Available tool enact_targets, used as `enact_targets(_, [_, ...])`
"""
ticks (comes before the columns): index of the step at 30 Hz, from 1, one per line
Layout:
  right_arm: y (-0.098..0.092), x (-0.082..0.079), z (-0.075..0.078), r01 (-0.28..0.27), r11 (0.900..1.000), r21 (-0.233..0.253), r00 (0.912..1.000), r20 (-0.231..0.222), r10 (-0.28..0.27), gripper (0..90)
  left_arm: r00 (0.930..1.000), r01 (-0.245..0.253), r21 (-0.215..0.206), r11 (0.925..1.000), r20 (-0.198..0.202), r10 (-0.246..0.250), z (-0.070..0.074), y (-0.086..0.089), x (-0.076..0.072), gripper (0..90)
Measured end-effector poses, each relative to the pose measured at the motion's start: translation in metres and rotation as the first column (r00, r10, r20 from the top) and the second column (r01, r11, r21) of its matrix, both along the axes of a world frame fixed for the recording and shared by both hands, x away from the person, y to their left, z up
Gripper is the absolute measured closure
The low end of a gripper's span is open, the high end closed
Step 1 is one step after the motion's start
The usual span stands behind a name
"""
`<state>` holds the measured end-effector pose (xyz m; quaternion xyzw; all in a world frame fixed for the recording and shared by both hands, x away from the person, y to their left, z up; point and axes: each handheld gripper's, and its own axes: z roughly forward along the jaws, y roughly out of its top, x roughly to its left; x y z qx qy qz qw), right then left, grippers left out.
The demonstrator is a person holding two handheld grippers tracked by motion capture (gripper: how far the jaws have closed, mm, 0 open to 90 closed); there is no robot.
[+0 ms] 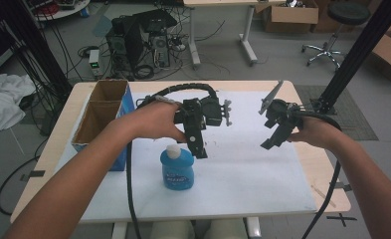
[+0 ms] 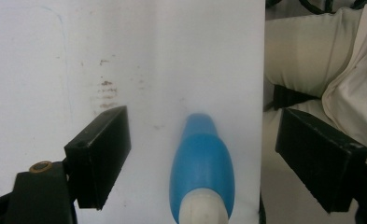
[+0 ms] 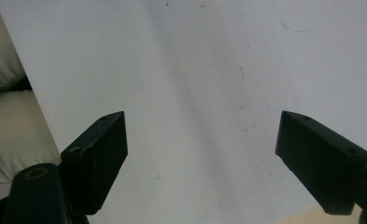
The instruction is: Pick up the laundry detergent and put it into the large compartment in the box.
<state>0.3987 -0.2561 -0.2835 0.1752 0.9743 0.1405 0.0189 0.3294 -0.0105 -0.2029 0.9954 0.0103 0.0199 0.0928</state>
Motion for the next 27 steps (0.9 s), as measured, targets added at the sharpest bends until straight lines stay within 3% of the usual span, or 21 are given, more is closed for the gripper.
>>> enact_targets(13, [0.002, 0.001, 0.001, 0.007, 1.0, -0.001, 1.0, 0.003, -0.007, 16.7, 0.9993, 0.037, -0.005, 0.9993, -0.002, -0.037, -0.001, 0.012, 0.0, 18.5])
enact_targets(27, [0.0, 0.0, 0.001, 0.013, 1.0, 0.004, 0.9999, 0.002, -0.013, 16.7, 0.9993, 0.036, 0.014, 0.9992, -0.012, -0.036, -0.013, 0.03, -0.001, 18.5])
